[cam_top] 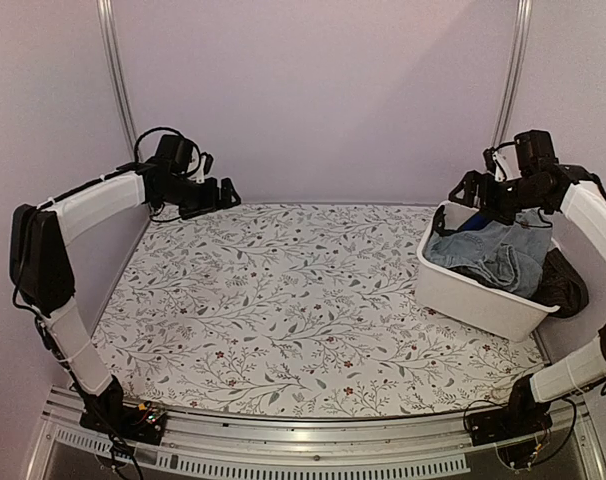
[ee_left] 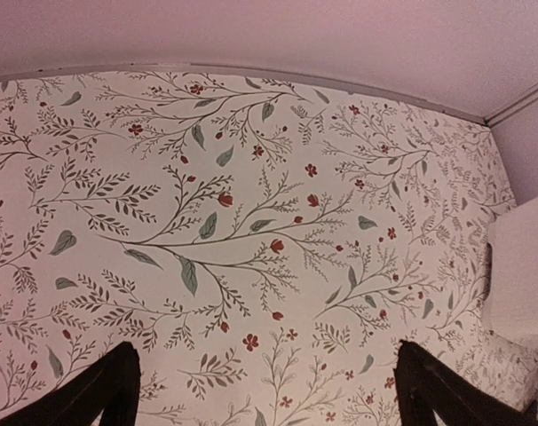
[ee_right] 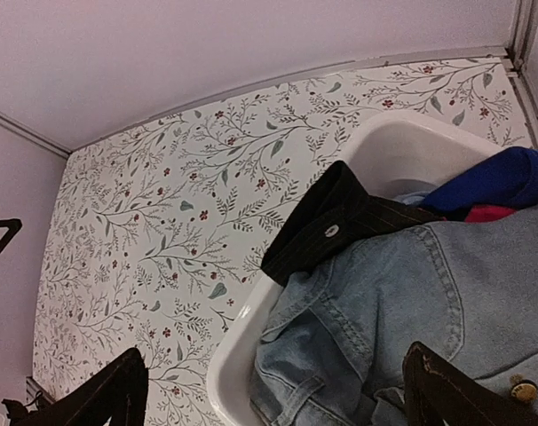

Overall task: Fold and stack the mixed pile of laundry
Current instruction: Pick up the crumpled skirt from the bin, then place the crumpled skirt at the center of the board.

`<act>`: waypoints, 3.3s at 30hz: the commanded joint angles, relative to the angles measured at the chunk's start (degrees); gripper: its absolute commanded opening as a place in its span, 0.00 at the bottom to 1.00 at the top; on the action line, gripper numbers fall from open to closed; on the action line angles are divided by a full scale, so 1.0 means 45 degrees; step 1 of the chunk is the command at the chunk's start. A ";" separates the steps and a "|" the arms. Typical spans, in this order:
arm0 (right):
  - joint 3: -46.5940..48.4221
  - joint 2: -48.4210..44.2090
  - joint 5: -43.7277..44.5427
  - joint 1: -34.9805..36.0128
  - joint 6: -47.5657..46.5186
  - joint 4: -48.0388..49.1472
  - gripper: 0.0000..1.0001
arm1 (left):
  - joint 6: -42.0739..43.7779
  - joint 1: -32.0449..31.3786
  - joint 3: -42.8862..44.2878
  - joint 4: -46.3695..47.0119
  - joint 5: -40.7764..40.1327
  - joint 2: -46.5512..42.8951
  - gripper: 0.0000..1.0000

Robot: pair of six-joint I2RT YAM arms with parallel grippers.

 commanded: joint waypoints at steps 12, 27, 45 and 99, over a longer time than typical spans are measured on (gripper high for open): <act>0.0782 -0.0273 0.6209 -0.1735 0.1973 -0.4692 0.99 | -0.0012 -0.0190 0.0440 -0.0213 -0.0373 -0.0157 1.00; -0.1135 -0.0648 0.5055 -0.1676 0.2106 -0.3085 0.45 | -0.0208 -0.0195 0.0369 -0.0141 -0.0257 0.0036 1.00; 0.7493 0.2054 0.0053 -0.0342 0.1287 0.0889 0.00 | 0.0041 -0.0165 0.0855 -0.0329 -0.0789 -0.0252 1.00; 0.7945 1.0998 0.1384 0.6063 -0.0990 0.1848 0.00 | 0.1733 -0.1017 -0.2444 -0.0843 0.0121 -0.0974 0.95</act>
